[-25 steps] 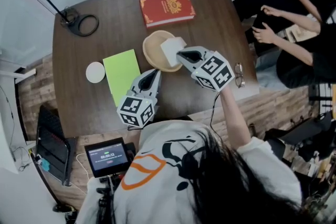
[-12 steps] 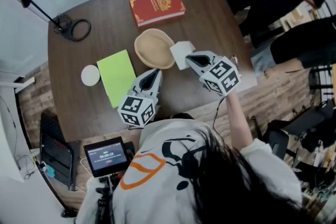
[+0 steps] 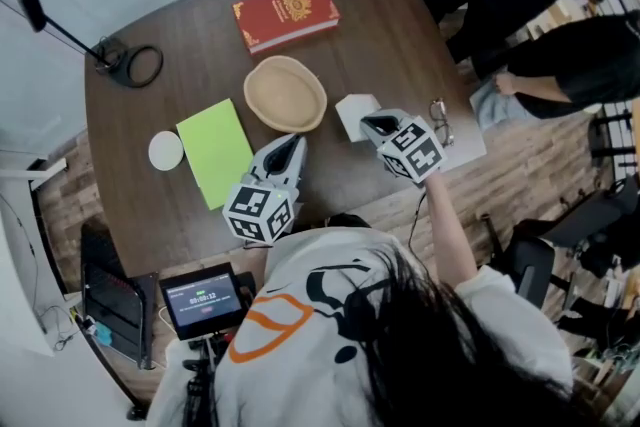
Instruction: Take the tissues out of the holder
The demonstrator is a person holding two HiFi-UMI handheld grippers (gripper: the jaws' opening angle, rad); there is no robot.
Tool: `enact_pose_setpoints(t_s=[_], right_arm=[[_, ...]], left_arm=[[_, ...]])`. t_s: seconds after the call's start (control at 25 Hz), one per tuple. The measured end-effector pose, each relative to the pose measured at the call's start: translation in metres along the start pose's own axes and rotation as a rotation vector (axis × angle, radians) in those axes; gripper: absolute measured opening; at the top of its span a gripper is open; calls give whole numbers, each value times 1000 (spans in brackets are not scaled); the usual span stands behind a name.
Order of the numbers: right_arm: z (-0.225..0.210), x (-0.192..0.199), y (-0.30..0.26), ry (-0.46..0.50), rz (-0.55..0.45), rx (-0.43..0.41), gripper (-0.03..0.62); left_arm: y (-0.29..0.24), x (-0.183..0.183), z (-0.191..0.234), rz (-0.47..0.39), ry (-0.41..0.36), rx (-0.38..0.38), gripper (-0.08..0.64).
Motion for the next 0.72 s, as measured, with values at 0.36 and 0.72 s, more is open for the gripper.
enact_pose_setpoints(t_s=[0.36, 0.72], right_arm=[[-7, 23, -20, 13, 24, 52, 17], [-3, 16, -23, -2, -22, 37, 17]], left_arm=[[-4, 5, -2, 12, 3, -12, 0], [-6, 5, -6, 12, 3, -15, 0]])
Point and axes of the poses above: the fingertips, and each gripper's own axes: y backward along the fingers, z to its left, x out of its underside, the point moved 3 cm from there along y, backward along the fingers, and after that the axes turned 11 degrees about -z, right-handed, at the moved point
